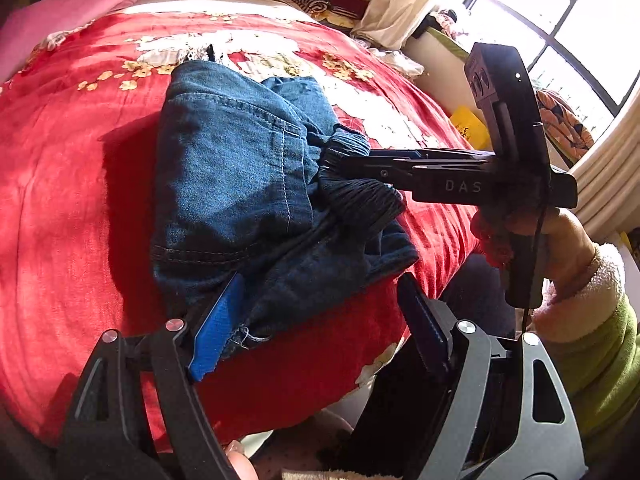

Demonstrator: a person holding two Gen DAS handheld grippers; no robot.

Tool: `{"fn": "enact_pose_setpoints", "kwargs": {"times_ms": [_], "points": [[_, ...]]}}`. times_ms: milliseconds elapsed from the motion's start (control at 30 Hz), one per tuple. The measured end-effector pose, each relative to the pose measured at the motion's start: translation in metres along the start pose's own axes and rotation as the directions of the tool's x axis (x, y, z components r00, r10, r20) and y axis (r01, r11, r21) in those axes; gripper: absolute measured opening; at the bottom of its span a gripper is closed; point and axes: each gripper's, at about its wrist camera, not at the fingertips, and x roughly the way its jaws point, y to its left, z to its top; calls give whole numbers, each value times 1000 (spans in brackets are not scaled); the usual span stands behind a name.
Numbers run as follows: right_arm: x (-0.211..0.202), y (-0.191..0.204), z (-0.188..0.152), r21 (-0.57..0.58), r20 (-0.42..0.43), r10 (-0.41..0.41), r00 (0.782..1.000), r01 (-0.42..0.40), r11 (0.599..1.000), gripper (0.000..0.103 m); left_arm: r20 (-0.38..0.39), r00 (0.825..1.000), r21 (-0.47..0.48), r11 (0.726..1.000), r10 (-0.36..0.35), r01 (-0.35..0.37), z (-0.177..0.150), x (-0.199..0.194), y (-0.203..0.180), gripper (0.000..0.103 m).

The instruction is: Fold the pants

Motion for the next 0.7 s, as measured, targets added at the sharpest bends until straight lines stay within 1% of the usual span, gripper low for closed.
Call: {"fn": "enact_pose_setpoints", "kwargs": {"times_ms": [67, 100, 133, 200, 300, 367, 400, 433, 467, 500, 533, 567, 633, 700], "points": [[-3, -1, -3, 9, 15, 7, 1000, -8, 1000, 56, 3, 1000, 6, 1000, -3, 3, 0, -5, -2, 71], [-6, -2, -4, 22, 21, 12, 1000, -13, 1000, 62, 10, 1000, 8, 1000, -4, 4, 1, -8, -2, 71], [-11, -3, -3, 41, 29, 20, 999, -21, 999, 64, 18, 1000, 12, 1000, -4, 4, 1, -12, -3, 71], [-26, -7, -2, 77, 71, 57, 996, -63, 995, 64, 40, 999, 34, 999, -9, 7, 0, -20, -7, 71], [-49, -9, 5, 98, 137, 80, 987, -94, 991, 66, 59, 998, 65, 998, -24, 20, 2, -23, -13, 69], [-57, -5, 14, 78, 158, 108, 982, -121, 990, 68, 52, 998, 73, 997, -24, 20, 3, -17, -14, 58], [-57, -1, 21, 59, 155, 106, 982, -116, 991, 68, 47, 999, 79, 997, -24, 20, 3, -14, -15, 56], [-55, 3, 28, 35, 143, 99, 985, -105, 994, 69, 45, 999, 84, 996, -22, 18, 3, -11, -15, 48], [-50, 8, 36, 9, 126, 99, 987, -101, 995, 69, 44, 999, 89, 996, -18, 15, 2, -9, -15, 37], [-43, 12, 43, -13, 102, 97, 990, -96, 995, 69, 38, 999, 92, 996, -12, 9, 2, -6, -15, 30], [-34, 16, 49, -29, 74, 90, 993, -88, 996, 69, 33, 999, 92, 996, -6, 3, 1, -4, -14, 17], [-23, 20, 55, -42, 44, 82, 996, -80, 996, 69, 30, 1000, 92, 996, -2, -1, 1, -3, -14, 11], [0, 25, 64, -54, -12, 50, 999, -50, 997, 69, 22, 1000, 101, 995, -8, 5, -1, -2, -15, 10], [21, 28, 70, -72, -58, 4, 998, -8, 997, 65, 13, 1000, 119, 993, -10, 8, -4, 0, -19, 10]]}}
